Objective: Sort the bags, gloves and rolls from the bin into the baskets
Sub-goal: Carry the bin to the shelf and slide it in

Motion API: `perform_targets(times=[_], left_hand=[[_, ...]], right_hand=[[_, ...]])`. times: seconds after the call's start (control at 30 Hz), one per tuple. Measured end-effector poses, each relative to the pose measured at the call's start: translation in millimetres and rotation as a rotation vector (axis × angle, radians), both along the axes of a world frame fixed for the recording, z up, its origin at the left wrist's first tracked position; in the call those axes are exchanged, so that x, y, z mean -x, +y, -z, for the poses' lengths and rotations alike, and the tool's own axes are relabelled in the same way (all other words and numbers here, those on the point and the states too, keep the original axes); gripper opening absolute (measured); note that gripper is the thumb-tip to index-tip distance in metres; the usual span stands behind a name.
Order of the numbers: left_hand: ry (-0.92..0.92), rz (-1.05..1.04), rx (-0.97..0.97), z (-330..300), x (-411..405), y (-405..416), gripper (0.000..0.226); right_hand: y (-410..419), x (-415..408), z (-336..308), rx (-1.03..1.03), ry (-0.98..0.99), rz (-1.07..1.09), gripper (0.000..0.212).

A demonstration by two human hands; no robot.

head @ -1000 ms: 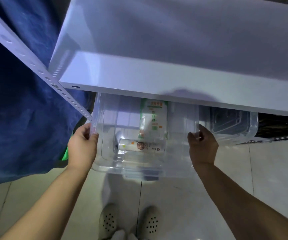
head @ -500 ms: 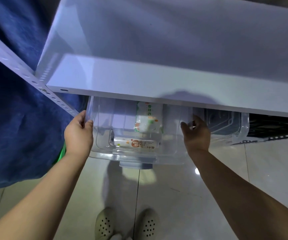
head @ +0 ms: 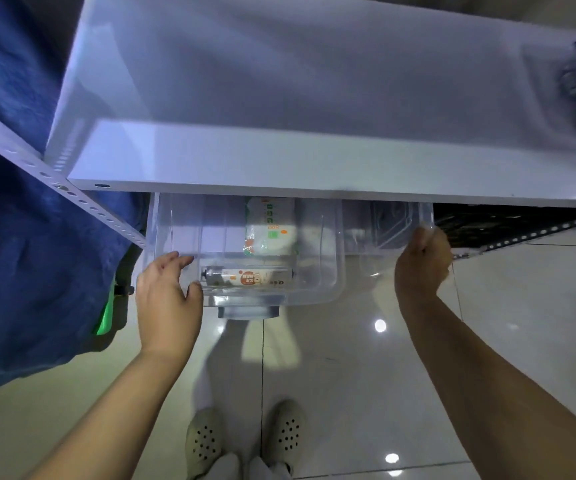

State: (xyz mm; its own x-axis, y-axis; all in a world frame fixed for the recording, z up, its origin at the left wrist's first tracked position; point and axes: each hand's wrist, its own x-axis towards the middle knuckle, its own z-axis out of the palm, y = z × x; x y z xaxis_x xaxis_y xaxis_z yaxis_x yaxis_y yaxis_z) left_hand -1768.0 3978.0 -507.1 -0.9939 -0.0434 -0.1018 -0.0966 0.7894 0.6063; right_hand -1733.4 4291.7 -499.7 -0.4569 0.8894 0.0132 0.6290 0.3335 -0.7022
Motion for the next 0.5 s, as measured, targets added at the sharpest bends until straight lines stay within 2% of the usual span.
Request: perform_targets(times=[0.1,0.23,0.33,0.4,0.5], left_hand=[[-0.029,0.007,-0.033,7.1,-19.1,1.5,0.039],[-0.047,0.001,-0.014,12.2,-37.3,-7.0,0.04],[-0.06,-0.102,-0.005,9.3,-40.3,-11.2,0.051],[-0.095,-0.209,-0.038,7.3,-34.5,-17.1,0.058],[-0.181,-0.179,-0.098,13.5,-23.7,-33.5,0.06]], right_hand=[[0.2,3.2,3.3,0.19,0.162,-0.067,0.019],[-14.8,4.9,-2.1,0.364,0.353,-0.048,0.034],[-38.1,-7.6,0.8,0.37,0.303,-0.062,0.026],[-56.1,-19.7,4.3,0.331,0.257,-0.049,0.007],[-87.7,-31.9,1.2,0.16,0.25,-0.048,0.019]])
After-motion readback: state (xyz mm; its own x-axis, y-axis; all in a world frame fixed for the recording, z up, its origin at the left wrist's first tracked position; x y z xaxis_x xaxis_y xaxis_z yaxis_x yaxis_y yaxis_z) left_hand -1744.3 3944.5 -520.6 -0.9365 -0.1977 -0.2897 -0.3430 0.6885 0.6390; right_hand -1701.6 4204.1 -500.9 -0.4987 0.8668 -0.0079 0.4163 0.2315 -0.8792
